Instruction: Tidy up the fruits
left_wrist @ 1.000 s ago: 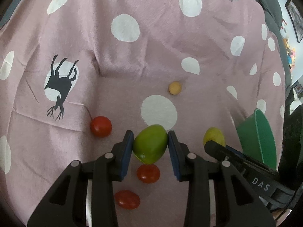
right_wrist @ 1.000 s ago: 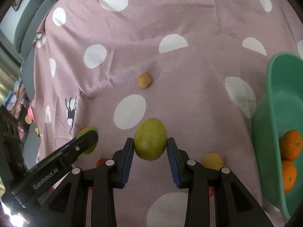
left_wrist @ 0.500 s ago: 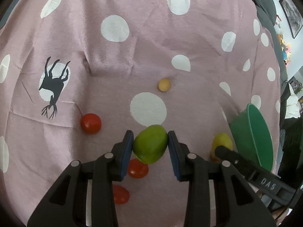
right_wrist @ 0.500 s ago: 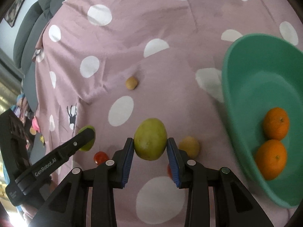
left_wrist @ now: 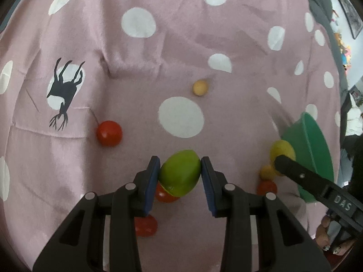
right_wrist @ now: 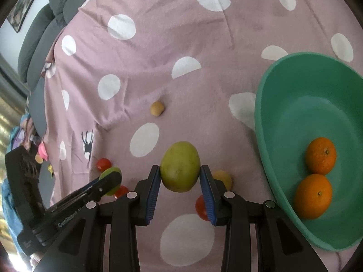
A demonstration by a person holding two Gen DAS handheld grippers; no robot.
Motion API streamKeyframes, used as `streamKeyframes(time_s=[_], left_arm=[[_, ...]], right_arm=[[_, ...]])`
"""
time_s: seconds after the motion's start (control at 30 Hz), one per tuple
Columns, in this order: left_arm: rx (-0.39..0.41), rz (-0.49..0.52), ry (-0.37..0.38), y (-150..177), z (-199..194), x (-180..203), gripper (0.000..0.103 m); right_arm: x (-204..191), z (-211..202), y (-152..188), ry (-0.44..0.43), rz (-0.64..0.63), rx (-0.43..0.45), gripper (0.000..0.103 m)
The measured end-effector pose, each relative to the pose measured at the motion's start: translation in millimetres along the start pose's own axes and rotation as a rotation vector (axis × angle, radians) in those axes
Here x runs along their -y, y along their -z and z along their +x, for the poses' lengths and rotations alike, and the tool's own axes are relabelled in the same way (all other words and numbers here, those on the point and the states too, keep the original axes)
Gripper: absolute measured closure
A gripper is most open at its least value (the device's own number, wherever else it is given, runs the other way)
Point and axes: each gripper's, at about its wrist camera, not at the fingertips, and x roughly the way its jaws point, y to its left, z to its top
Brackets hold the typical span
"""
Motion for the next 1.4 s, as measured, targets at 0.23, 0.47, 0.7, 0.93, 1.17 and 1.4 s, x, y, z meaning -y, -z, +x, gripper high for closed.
streamKeyframes(time_s=[0.23,0.47,0.7,0.93,1.17,1.4], left_arm=[[0.015,0.022,-0.005,-1,2,4,0.072],[-0.023,0.03,-0.011,2,13,6,0.072],[-0.01,0.014,0.006,1,4,3,0.072],[0.015,-0.029,0.018,-5,-11,-10,0.069],[0.066,-0.063,-0.009,-26,-17,-18,0.049],[0.094,-0.015,-0.124,-75,-4,-22,0.044]], right_arm=[[-1,1,-1,0.001,-0.019,0.005,0.066],[-2,4,0,-0.003,-0.017,-0.006,0.066],[-1,3,1,-0.017,-0.007,-0.012,0.066],[0,7,3,-0.019,-0.005,-0.023,0.066],[-5,10,5,-0.01,-0.024,-0.029,0.066],[-5,17,6,-0.001,-0.027,-0.043,0.066]])
